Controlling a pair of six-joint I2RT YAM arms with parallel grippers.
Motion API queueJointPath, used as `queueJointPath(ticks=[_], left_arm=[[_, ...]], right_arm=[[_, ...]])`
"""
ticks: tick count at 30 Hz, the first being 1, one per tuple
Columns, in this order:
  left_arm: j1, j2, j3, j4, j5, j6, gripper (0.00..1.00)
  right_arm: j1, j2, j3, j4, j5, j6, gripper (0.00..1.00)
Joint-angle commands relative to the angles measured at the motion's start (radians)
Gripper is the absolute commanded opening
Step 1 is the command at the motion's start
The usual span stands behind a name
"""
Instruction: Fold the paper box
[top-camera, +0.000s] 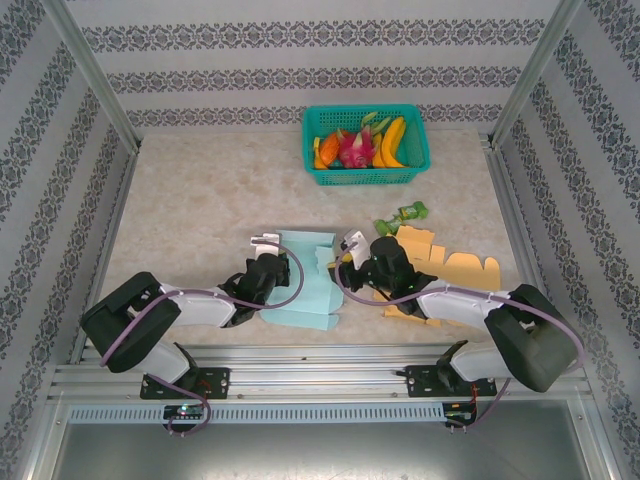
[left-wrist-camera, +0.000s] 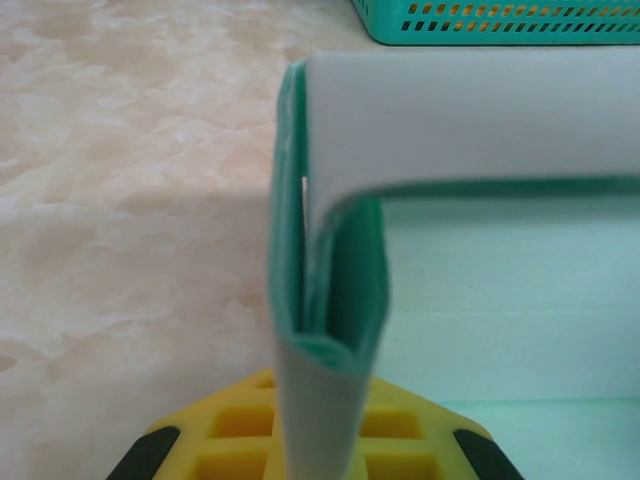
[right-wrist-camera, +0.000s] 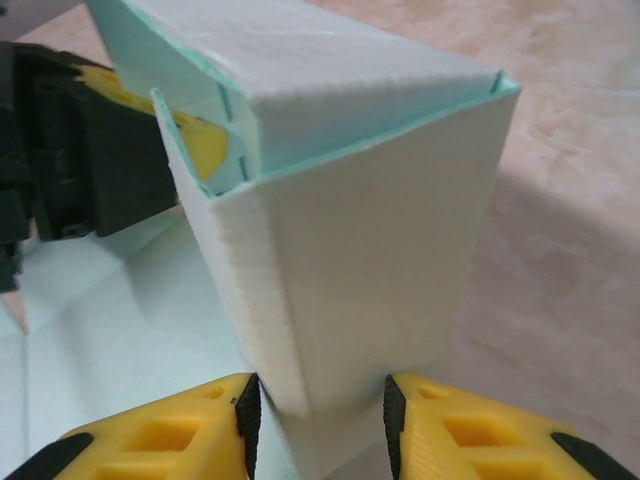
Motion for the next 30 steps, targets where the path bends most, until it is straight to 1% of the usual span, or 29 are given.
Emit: queueJointPath(ticks=[1,10,13,15,17,21,23,26,30], left_arm=[[-0.006,0.016,0.032,0.028,0.049,0.005,0.00],[-0.009,0.024,0.028,0.033,0.070,-0.013,0.00],[-0.011,0.029,0.029,0.029,0.067,-0.033,0.00],[-0.012,0.029,0.034,0.012,0.049,-0.056,0.00],[-0.018,0.027,0.043,-0.021,-0.003,-0.087,0.00],[-0.039,0.017,0.060,-0.128,-0.176,-0.164,0.00],[-0.048,0.005,0.070,-0.184,-0.251,-0.204,0.00],[-0.064,-0.020,0.065,-0.218,-0.314,-0.239,0.00],[-0.089,-0.048,0.066,-0.265,-0.392,-0.282,0.00]], right_arm=[[0.034,0.009,0.057,0.030,0.150,0.035,0.42],[0.064,0.098,0.115,0.050,0.329,0.060,0.40],[0.092,0.131,0.135,0.049,0.421,0.059,0.37],[0.108,0.158,0.149,0.050,0.477,0.056,0.32],[0.118,0.179,0.160,0.047,0.529,0.054,0.28],[0.134,0.223,0.177,0.026,0.691,0.057,0.21],[0.136,0.240,0.179,0.022,0.770,0.064,0.20],[0.134,0.254,0.185,0.006,0.890,0.096,0.19],[0.134,0.265,0.225,-0.080,1.023,0.130,0.18]])
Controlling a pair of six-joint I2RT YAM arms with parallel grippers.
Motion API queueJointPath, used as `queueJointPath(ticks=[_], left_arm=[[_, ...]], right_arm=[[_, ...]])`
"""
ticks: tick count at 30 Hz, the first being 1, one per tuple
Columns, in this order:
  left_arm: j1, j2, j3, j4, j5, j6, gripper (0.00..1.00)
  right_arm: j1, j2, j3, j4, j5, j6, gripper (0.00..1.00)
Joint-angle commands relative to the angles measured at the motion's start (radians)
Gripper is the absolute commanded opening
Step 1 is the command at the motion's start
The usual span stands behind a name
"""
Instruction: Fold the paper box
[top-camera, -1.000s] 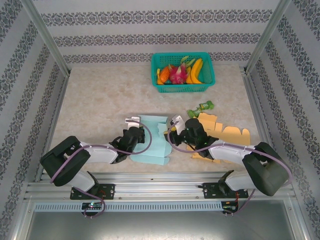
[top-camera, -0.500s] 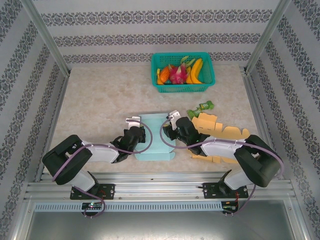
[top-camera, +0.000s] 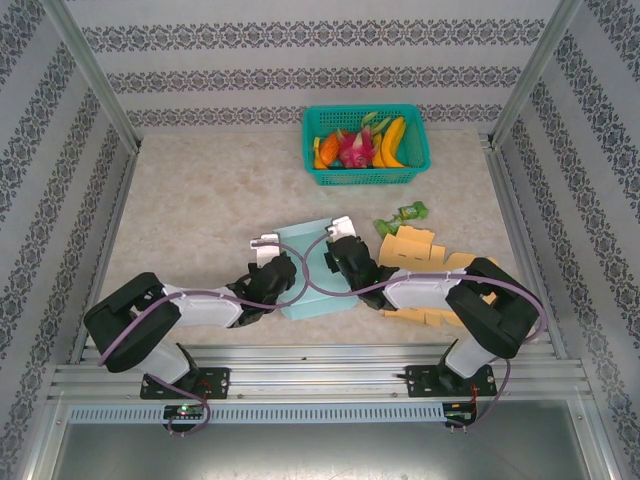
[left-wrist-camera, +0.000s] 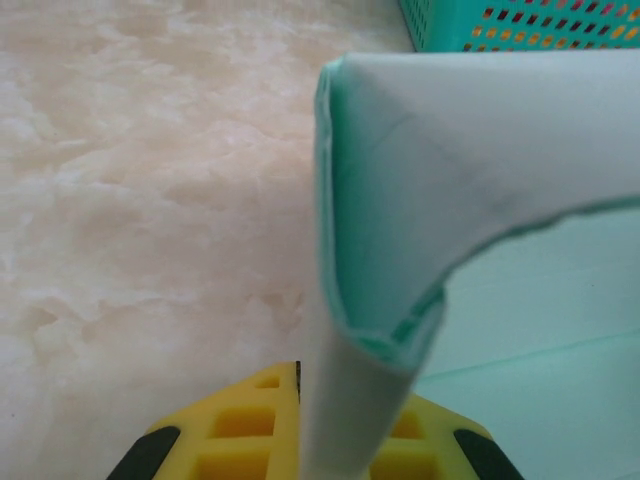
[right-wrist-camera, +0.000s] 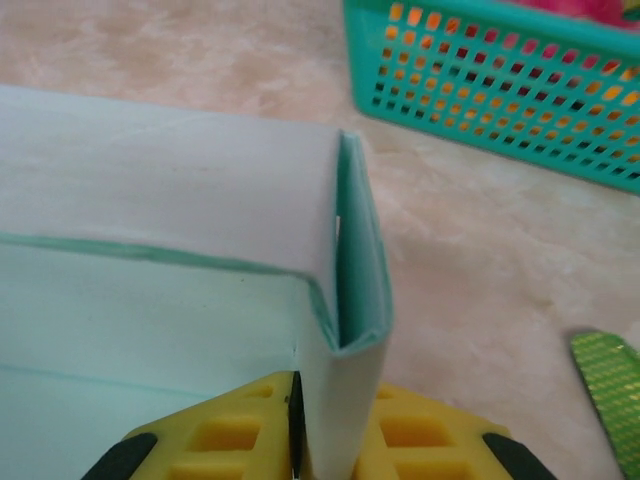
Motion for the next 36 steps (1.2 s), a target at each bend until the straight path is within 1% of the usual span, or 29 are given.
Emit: queueJointPath(ticks=[1,4,6,7,8,9,10,12,13,15,21,24,26,28,30,33,36], left_arm=[[-0.010,-0.046,0.004,-0.137,-0.193,-0.085,0.00],[-0.015,-0.049,0.020,-0.186,-0.245,-0.112,0.00],[-0.015,-0.046,0.022,-0.196,-0.256,-0.119,0.00],[-0.015,-0.048,0.020,-0.191,-0.250,-0.117,0.00],[-0.015,-0.047,0.017,-0.178,-0.237,-0.112,0.00],[-0.016,-0.046,0.013,-0.163,-0.222,-0.101,0.00],[-0.015,-0.047,0.010,-0.147,-0.207,-0.095,0.00],[-0.017,-0.046,0.009,-0.128,-0.181,-0.086,0.00],[-0.017,-0.045,0.009,-0.121,-0.166,-0.081,0.00],[-0.019,-0.044,0.012,-0.120,-0.154,-0.077,0.00],[-0.022,-0.041,0.014,-0.121,-0.152,-0.079,0.00],[-0.022,-0.039,0.015,-0.113,-0.139,-0.075,0.00],[-0.022,-0.036,0.018,-0.114,-0.137,-0.077,0.00],[-0.022,-0.029,0.024,-0.129,-0.149,-0.079,0.00],[-0.022,-0.021,0.043,-0.177,-0.189,-0.095,0.00],[-0.022,-0.022,0.047,-0.217,-0.251,-0.115,0.00],[-0.022,-0.030,0.049,-0.237,-0.284,-0.120,0.00]], right_arm=[[-0.031,0.023,0.034,-0.114,0.296,0.044,0.18],[-0.033,0.034,0.062,-0.159,0.340,0.043,0.18],[-0.036,0.034,0.060,-0.147,0.325,0.031,0.19],[-0.042,0.030,0.051,-0.126,0.274,0.024,0.22],[-0.054,0.025,0.040,-0.095,0.180,0.017,0.26],[-0.078,0.020,0.021,-0.043,0.029,0.010,0.31],[-0.100,0.019,0.008,-0.012,-0.082,0.025,0.32],[-0.135,0.030,-0.004,0.036,-0.258,0.050,0.33],[-0.141,0.039,-0.003,0.050,-0.293,0.057,0.35],[-0.143,0.059,0.004,0.056,-0.303,0.056,0.35],[-0.142,0.105,0.021,0.062,-0.281,0.061,0.44],[-0.141,0.117,0.025,0.064,-0.246,0.063,0.43],[-0.141,0.116,0.023,0.062,-0.208,0.066,0.40],[-0.140,0.107,0.019,0.043,-0.146,0.072,0.32],[-0.130,0.097,0.019,0.001,-0.035,0.060,0.28],[-0.114,0.089,0.008,-0.035,0.113,0.027,0.25],[-0.114,0.083,-0.002,-0.072,0.224,0.011,0.25]])
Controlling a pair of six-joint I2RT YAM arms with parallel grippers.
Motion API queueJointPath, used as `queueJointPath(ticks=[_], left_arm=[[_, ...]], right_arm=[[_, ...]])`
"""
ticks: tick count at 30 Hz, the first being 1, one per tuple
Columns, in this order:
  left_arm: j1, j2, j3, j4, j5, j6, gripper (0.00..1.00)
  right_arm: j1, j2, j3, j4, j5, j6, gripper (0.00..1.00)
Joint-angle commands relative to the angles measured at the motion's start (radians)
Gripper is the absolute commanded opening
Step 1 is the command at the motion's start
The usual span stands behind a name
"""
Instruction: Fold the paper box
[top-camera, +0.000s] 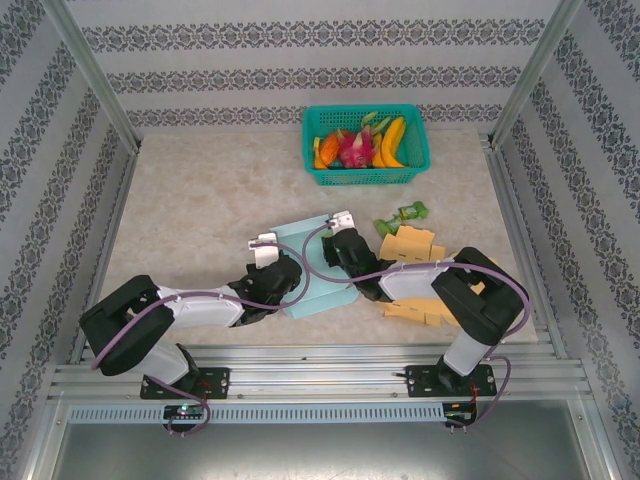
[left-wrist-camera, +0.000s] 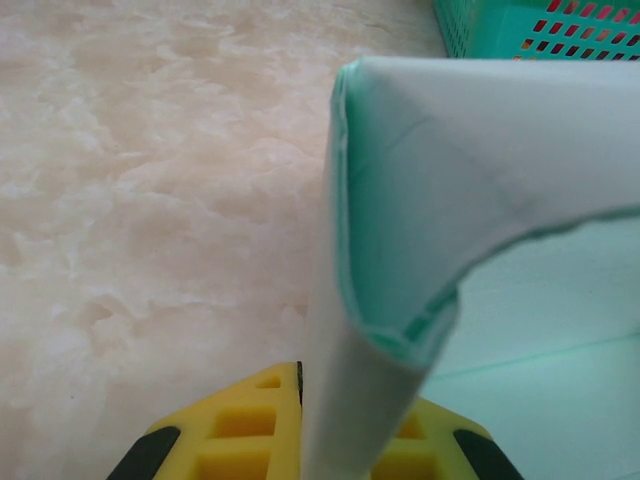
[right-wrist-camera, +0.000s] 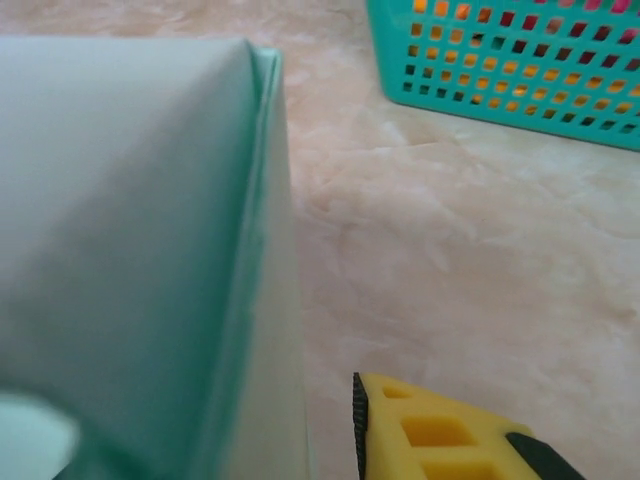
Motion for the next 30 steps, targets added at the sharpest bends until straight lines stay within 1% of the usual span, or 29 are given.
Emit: queueJointPath(ticks=[1,3,4,5,6,9,10,12,13,18,30], left_arm=[[0.007,-0.012,0.003,-0.109,-0.196,-0.046,0.00],[0.007,-0.012,0.008,-0.124,-0.214,-0.047,0.00],[0.007,-0.012,0.010,-0.127,-0.220,-0.047,0.00],[0.007,-0.010,0.012,-0.126,-0.222,-0.047,0.00],[0.007,-0.006,0.013,-0.123,-0.221,-0.045,0.00],[0.007,0.021,0.025,-0.112,-0.203,-0.043,0.00],[0.007,0.030,0.032,-0.111,-0.200,-0.044,0.00],[0.007,0.054,0.044,-0.112,-0.194,-0.049,0.00],[0.007,0.062,0.046,-0.111,-0.191,-0.050,0.00],[0.007,0.083,0.053,-0.098,-0.170,-0.049,0.00],[0.007,0.108,0.065,-0.080,-0.135,-0.032,0.00]], right_arm=[[-0.047,-0.010,-0.028,-0.158,0.389,-0.034,0.25],[-0.049,-0.022,-0.030,-0.186,0.424,-0.037,0.25],[-0.049,-0.030,-0.033,-0.188,0.417,-0.036,0.26],[-0.053,-0.043,-0.042,-0.178,0.374,-0.037,0.28],[-0.056,-0.061,-0.054,-0.153,0.298,-0.042,0.30],[-0.060,-0.110,-0.076,-0.102,0.036,-0.014,0.43],[-0.056,-0.125,-0.077,-0.101,-0.025,0.005,0.46],[-0.038,-0.157,-0.081,-0.097,-0.069,0.032,0.55],[-0.028,-0.170,-0.083,-0.095,-0.071,0.040,0.58],[-0.010,-0.203,-0.054,-0.110,-0.047,0.028,0.59],[0.010,-0.091,0.072,-0.057,-0.007,-0.012,0.57]])
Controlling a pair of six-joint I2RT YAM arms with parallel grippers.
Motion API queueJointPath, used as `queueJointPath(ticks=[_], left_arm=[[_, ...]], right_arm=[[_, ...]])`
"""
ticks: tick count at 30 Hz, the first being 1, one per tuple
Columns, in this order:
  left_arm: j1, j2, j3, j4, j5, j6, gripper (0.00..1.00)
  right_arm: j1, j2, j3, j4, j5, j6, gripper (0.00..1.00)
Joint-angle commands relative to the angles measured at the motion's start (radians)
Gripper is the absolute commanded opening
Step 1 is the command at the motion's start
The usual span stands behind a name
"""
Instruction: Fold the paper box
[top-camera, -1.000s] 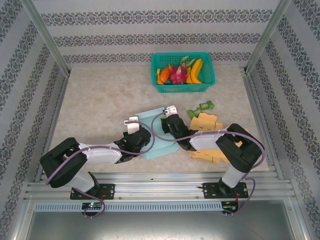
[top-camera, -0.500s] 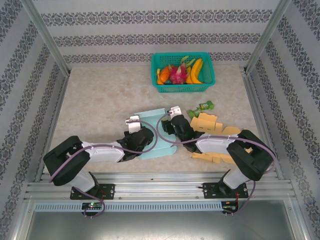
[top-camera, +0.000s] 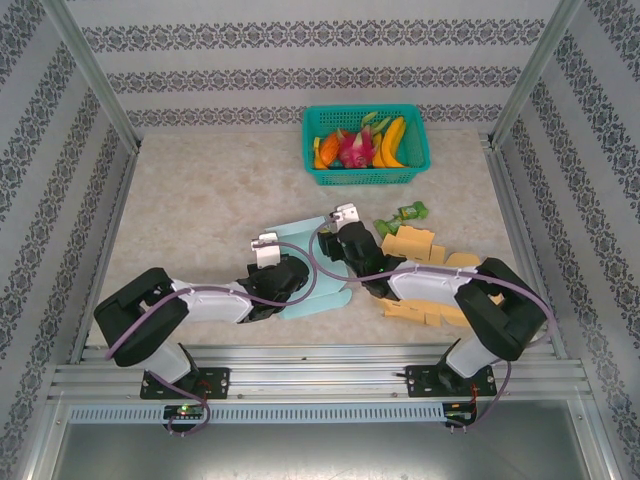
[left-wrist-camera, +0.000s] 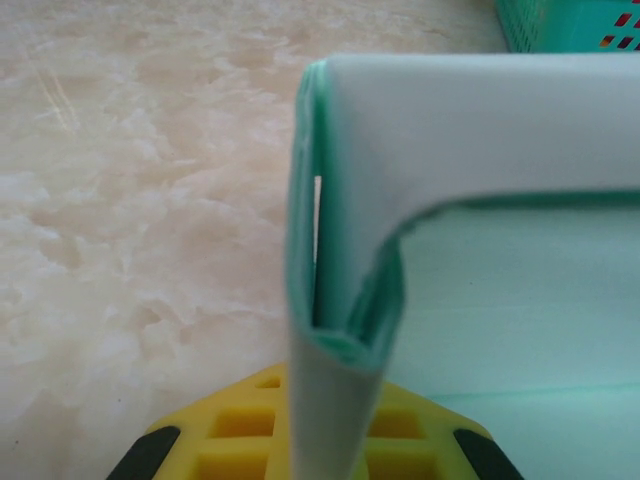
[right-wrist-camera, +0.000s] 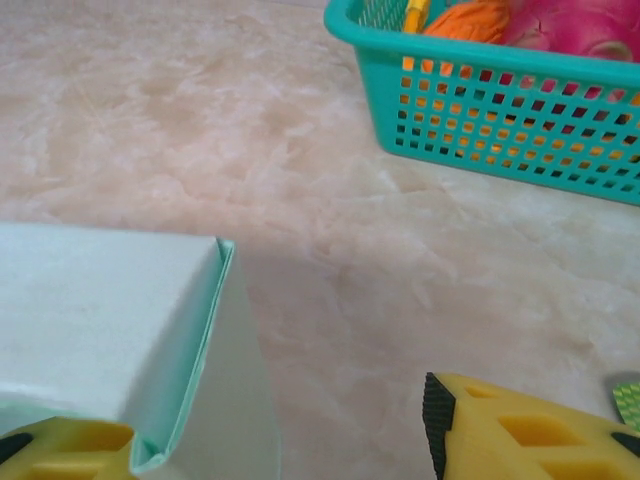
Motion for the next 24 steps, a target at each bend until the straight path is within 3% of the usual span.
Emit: queueJointPath(ticks=[1,8,16,18,21,24], left_arm=[[0.010,0.023,0.019,-0.029,-0.023,0.004,0.00],[0.012,0.015,0.010,-0.026,-0.036,0.006,0.00],[0.018,0.009,0.007,-0.021,-0.029,0.009,0.00],[0.019,0.013,0.009,-0.014,-0.021,0.012,0.00],[0.024,0.029,0.004,0.023,-0.014,0.036,0.00],[0.035,0.043,-0.001,0.073,0.005,0.074,0.00]], right_arm=[[0.014,0.028,0.052,0.032,0.045,-0.011,0.56],[0.025,0.052,0.047,0.019,0.161,-0.061,0.38],[0.053,0.041,0.002,0.016,0.360,-0.186,0.37],[0.054,0.012,-0.013,0.008,0.297,-0.171,0.45],[0.056,-0.079,-0.051,-0.027,0.103,-0.106,0.60],[0.056,-0.191,-0.097,-0.089,-0.030,-0.041,0.64]])
